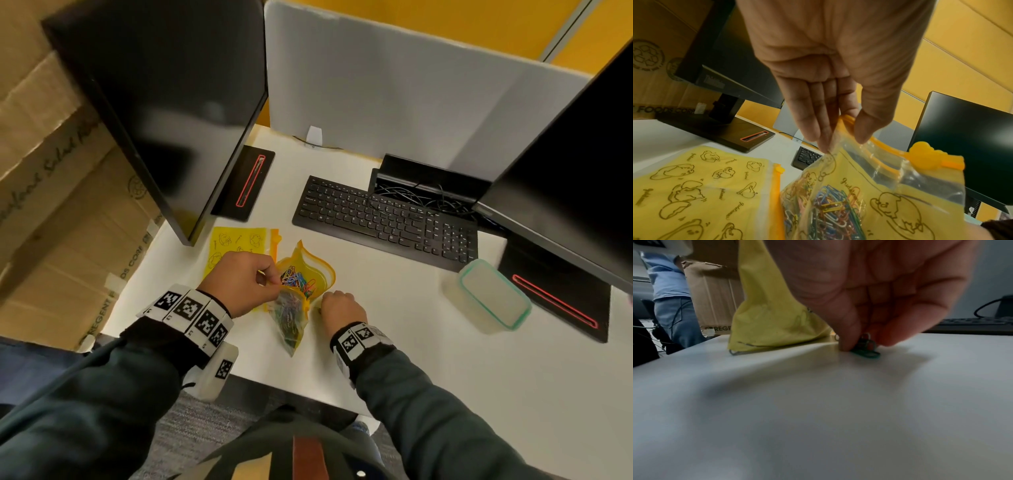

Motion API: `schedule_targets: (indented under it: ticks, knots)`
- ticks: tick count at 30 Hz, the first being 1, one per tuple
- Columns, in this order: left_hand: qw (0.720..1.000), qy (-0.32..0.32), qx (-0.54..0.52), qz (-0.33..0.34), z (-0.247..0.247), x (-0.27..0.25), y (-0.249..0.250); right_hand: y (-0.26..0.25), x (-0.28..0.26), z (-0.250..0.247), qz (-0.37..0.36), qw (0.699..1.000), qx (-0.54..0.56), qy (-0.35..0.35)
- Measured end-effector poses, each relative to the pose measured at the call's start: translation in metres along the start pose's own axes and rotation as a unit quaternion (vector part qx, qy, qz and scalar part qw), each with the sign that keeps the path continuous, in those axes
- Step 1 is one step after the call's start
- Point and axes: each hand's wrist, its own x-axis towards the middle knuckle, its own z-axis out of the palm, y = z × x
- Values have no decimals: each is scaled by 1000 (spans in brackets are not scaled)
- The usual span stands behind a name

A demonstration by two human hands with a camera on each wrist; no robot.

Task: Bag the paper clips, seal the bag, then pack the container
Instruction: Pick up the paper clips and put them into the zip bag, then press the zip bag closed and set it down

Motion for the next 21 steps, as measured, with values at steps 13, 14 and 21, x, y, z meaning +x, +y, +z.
schedule_targets:
  ticks: [13,14,21]
  knots:
    - [999,-16,22,19,-1,3,3,12,-8,5,-34,999,14,0]
    - [999,-19,26,21,-1,3,3,19,-10,0,-17,999,46,12]
    - [999,-27,14,36,3,6,6,52,-14,-63,124,913,347,175]
